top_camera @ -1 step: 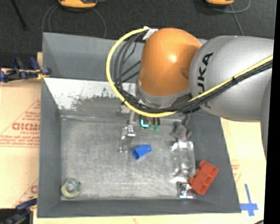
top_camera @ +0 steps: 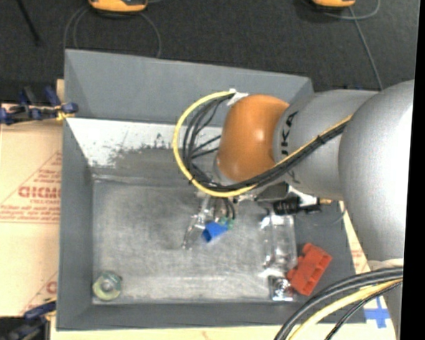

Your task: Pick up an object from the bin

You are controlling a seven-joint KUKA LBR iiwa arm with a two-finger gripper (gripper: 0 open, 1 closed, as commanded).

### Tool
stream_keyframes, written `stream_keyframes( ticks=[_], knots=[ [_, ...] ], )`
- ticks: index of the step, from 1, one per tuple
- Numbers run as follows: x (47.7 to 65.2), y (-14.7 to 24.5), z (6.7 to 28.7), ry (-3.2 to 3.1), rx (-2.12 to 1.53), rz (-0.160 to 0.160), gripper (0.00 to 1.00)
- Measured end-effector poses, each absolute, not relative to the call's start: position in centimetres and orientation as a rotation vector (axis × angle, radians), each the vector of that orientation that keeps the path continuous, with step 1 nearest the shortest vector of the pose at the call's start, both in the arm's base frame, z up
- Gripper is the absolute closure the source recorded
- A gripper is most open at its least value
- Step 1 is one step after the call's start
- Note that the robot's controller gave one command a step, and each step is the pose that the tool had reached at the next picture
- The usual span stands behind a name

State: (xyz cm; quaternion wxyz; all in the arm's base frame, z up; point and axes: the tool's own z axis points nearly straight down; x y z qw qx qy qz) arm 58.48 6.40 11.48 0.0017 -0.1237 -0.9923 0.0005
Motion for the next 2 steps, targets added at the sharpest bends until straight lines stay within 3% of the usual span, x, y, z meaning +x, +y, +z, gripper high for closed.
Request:
stream_keyframes(
  ticks=[1, 2],
  knots=[
    [55.41, -0.46, 7.36, -3.151, -0.106, -0.005, 0.00],
    [55.64, -0.40, 7.71, -3.157, -0.109, -0.004, 1.00]
  ],
)
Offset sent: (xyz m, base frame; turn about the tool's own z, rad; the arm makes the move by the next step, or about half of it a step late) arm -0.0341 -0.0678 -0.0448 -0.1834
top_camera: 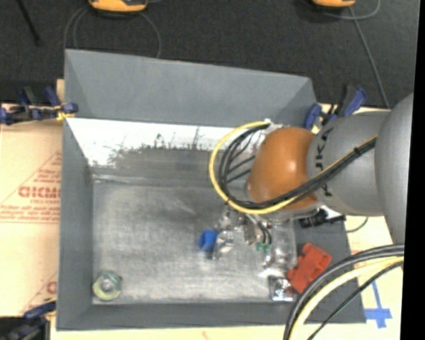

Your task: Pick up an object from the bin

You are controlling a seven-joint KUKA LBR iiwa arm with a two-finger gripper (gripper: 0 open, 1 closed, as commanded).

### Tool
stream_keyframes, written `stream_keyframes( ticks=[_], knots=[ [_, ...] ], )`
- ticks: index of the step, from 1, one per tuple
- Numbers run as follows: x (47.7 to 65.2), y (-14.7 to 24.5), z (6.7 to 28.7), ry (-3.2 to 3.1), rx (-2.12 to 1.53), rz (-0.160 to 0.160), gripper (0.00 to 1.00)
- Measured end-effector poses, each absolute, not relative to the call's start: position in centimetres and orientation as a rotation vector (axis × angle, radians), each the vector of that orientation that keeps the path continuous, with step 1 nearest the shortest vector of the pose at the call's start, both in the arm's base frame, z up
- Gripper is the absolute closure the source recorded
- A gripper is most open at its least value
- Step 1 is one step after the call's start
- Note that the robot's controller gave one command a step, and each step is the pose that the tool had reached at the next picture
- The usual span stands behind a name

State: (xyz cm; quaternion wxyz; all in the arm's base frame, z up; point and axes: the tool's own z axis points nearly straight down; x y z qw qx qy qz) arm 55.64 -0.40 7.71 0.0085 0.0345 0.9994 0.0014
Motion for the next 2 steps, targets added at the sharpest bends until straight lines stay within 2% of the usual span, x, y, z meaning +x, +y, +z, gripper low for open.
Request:
stream_keyframes(
  ticks=[1, 2],
  knots=[
    [55.8, 0.1, 24.2, 3.126, 0.141, 0.001, 1.00],
    [55.8, -1.9, 23.9, 3.133, -0.105, -0.001, 1.00]
  ],
)
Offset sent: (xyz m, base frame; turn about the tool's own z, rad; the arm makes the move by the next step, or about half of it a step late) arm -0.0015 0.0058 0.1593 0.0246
